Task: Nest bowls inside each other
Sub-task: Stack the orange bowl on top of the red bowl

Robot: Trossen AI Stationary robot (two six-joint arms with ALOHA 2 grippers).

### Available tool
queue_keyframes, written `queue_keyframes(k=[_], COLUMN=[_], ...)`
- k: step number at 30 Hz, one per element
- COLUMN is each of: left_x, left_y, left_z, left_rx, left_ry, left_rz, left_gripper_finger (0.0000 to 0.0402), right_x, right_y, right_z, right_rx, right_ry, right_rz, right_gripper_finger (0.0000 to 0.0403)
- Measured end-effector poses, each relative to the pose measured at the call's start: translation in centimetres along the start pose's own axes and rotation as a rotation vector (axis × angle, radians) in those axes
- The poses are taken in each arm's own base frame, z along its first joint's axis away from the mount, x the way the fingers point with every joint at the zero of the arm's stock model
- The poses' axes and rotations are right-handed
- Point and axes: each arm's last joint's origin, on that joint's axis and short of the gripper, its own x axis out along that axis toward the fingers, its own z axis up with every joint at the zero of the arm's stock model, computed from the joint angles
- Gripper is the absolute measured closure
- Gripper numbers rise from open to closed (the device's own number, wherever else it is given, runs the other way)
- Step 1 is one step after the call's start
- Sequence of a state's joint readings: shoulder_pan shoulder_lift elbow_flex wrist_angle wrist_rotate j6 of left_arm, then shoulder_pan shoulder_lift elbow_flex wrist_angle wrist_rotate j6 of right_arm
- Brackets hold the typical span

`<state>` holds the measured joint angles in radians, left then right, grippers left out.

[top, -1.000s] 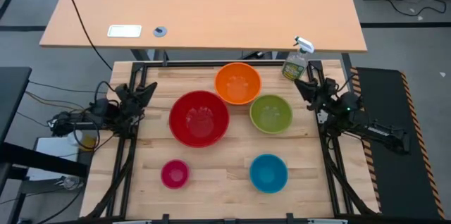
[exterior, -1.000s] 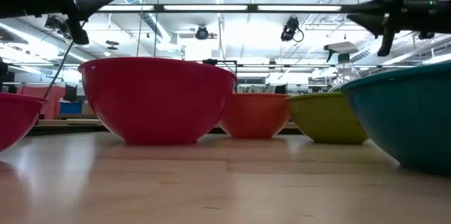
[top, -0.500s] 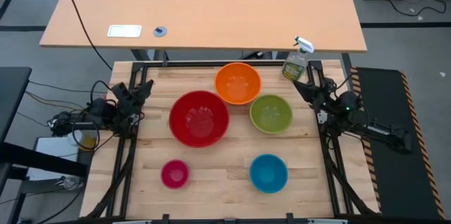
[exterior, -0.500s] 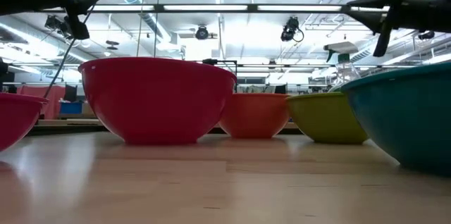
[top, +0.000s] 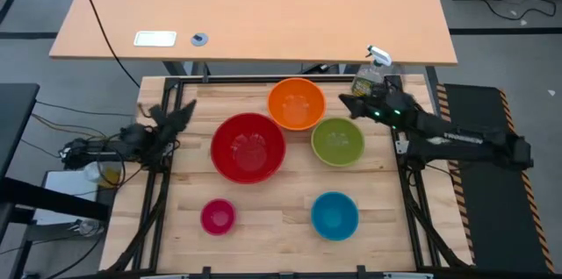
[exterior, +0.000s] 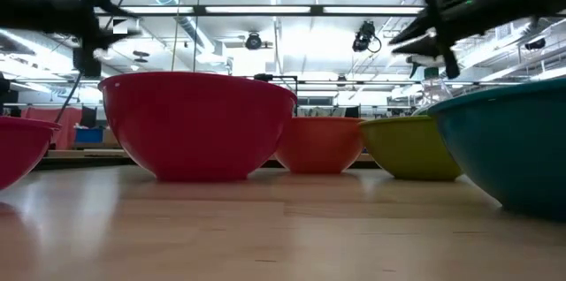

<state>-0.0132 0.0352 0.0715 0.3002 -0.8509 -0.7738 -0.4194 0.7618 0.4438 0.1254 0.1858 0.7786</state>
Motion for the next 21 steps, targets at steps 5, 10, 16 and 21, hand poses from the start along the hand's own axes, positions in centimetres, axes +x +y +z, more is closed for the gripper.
queue_keyframes(k=[5,10,16,21], left_x=[0.3,1.4,3.8,6.1], left_y=[1.0,-0.9,-3.1,-4.3], left_z=[-2.1,-1.8,-0.5,0.5], left_rx=[0.02,0.191,0.399,0.45], left_ry=[0.214,0.289,0.378,0.453], left_rz=[0.04,0.08,0.301,0.407], left_gripper_finger=[0.0286,0.0286,0.0284,0.0259], right_x=[3.5,6.9,10.3,12.3], right_y=[2.7,4.1,3.0,1.3], right_z=[2.1,4.4,4.8,4.0], right_rx=[-0.106,-0.263,-0.318,-0.3], right_ry=[0.135,0.313,0.496,0.619], right_rz=[-0.136,-0.324,-0.437,-0.393], right_gripper_finger=[0.0321,0.0321,0.0303,0.0232])
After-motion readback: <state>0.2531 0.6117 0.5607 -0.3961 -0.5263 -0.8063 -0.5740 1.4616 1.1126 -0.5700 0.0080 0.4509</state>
